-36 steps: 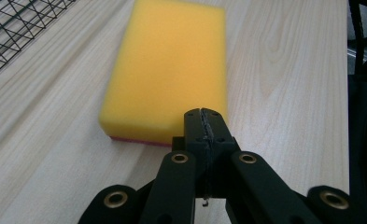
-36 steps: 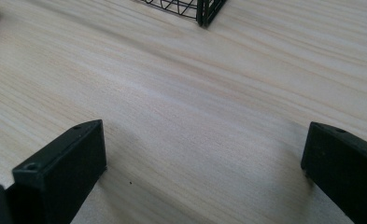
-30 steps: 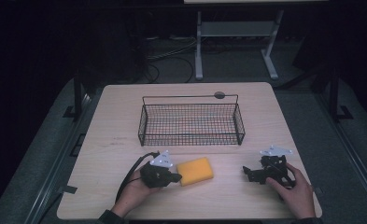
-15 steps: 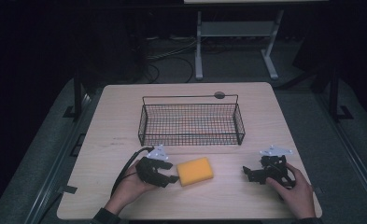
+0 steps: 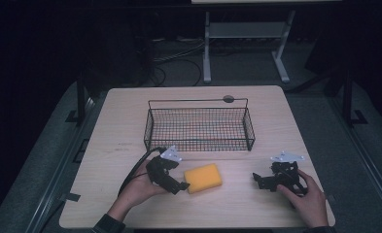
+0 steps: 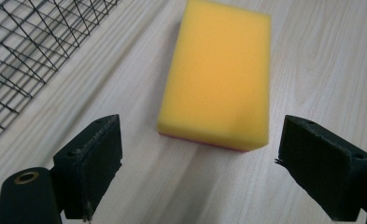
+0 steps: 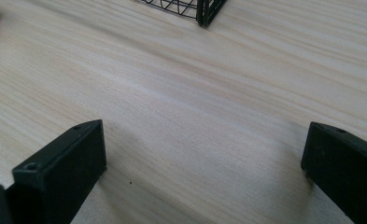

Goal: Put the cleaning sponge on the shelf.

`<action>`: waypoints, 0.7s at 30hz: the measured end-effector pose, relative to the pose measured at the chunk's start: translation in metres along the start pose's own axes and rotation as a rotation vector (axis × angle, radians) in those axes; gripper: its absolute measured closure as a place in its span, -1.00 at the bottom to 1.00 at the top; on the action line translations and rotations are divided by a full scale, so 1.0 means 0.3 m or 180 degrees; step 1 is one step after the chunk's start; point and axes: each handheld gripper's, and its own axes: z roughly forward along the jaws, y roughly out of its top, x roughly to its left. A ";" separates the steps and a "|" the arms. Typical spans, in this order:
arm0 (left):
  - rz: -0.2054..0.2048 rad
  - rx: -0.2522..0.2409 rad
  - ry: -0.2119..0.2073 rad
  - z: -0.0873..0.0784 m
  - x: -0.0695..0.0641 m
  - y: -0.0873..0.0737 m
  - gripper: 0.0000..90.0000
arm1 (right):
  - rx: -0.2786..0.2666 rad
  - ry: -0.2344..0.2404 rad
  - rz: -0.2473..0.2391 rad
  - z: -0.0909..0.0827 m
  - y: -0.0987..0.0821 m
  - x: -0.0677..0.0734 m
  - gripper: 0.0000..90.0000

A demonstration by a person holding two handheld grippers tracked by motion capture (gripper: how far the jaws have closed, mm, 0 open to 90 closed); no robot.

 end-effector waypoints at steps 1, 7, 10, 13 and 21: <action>0.0021 0.0012 0.0003 -0.001 0.000 0.007 -0.71 | 0.0001 0.0000 0.0002 0.000 0.000 0.000 -1.00; 0.0074 0.0119 0.0025 0.006 -0.003 0.046 -0.71 | 0.0001 0.0000 0.0001 0.000 0.000 0.000 -1.00; 0.0084 0.0148 0.0024 0.017 -0.005 0.063 -0.71 | 0.0000 0.0000 -0.0001 0.000 0.000 0.000 -1.00; 0.0131 0.0169 0.0011 0.028 -0.007 0.081 -0.71 | 0.0002 0.0000 -0.0001 0.000 0.000 0.000 -1.00; 0.0212 0.0279 -0.0024 0.078 -0.026 0.125 -0.71 | 0.0002 0.0000 0.0001 0.000 0.000 0.000 -1.00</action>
